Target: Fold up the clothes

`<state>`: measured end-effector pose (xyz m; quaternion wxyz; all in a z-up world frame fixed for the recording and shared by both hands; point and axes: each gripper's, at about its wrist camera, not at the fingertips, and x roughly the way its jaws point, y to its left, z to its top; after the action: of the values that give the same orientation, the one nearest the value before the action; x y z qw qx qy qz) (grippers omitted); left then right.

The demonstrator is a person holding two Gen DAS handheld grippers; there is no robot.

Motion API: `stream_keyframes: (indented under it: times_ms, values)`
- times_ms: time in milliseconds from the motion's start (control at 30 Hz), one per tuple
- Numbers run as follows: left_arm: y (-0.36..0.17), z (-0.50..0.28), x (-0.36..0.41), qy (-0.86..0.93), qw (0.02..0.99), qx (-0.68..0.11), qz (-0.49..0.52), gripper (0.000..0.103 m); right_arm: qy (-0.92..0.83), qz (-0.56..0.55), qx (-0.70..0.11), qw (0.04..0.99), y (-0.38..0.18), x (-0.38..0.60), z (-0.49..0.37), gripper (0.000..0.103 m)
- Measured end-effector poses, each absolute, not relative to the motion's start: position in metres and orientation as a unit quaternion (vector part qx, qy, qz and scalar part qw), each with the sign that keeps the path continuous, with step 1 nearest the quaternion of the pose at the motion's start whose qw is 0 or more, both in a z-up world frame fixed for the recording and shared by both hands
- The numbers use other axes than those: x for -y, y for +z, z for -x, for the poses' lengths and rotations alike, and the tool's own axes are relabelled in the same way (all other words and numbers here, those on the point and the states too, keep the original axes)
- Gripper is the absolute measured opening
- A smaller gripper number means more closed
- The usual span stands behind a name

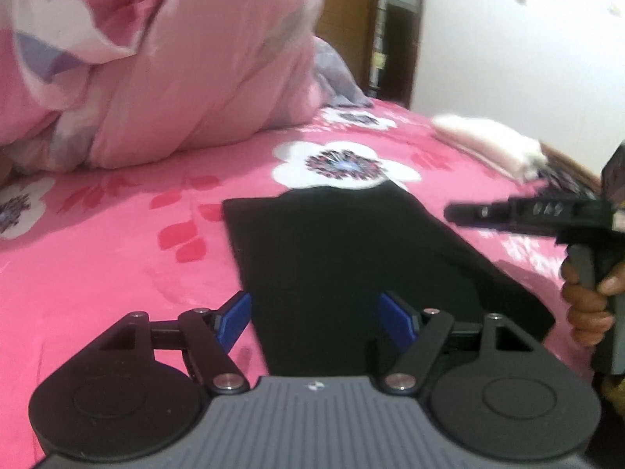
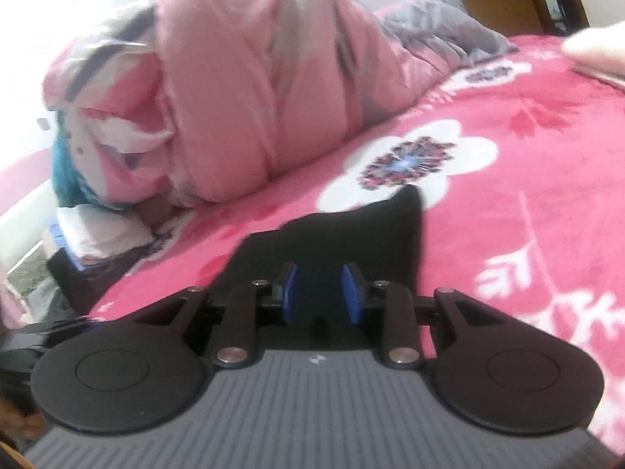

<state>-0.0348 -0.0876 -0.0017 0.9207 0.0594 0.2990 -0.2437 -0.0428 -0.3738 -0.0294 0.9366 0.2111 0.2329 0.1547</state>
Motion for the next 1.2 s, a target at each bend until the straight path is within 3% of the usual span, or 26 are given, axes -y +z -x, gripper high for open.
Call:
stream_keyframes:
  times_ms: [267,633,833,1000,1200]
  values:
    - [-0.031,0.060,0.095,-0.271,0.910,-0.294,-0.108,0.074,0.126,-0.200,-0.268,0.934,-0.037,0.352,0.100,0.025]
    - [-0.035,0.071,0.060,-0.287,0.908,-0.298,-0.062,0.075,0.051,-0.177,-0.298,0.937,-0.014,0.353,0.177,0.024]
    - [-0.033,0.077,0.039,-0.285,0.907,-0.308,-0.039,0.075,0.102,-0.153,-0.252,0.950,0.003,0.314,0.144,0.024]
    - [-0.035,0.085,0.032,-0.282,0.908,-0.307,-0.040,0.075,0.112,-0.170,-0.293,0.934,-0.033,0.296,0.109,0.024]
    - [-0.034,0.095,0.021,-0.281,0.911,-0.299,-0.031,0.075,0.099,-0.161,-0.304,0.934,-0.040,0.296,0.149,0.023]
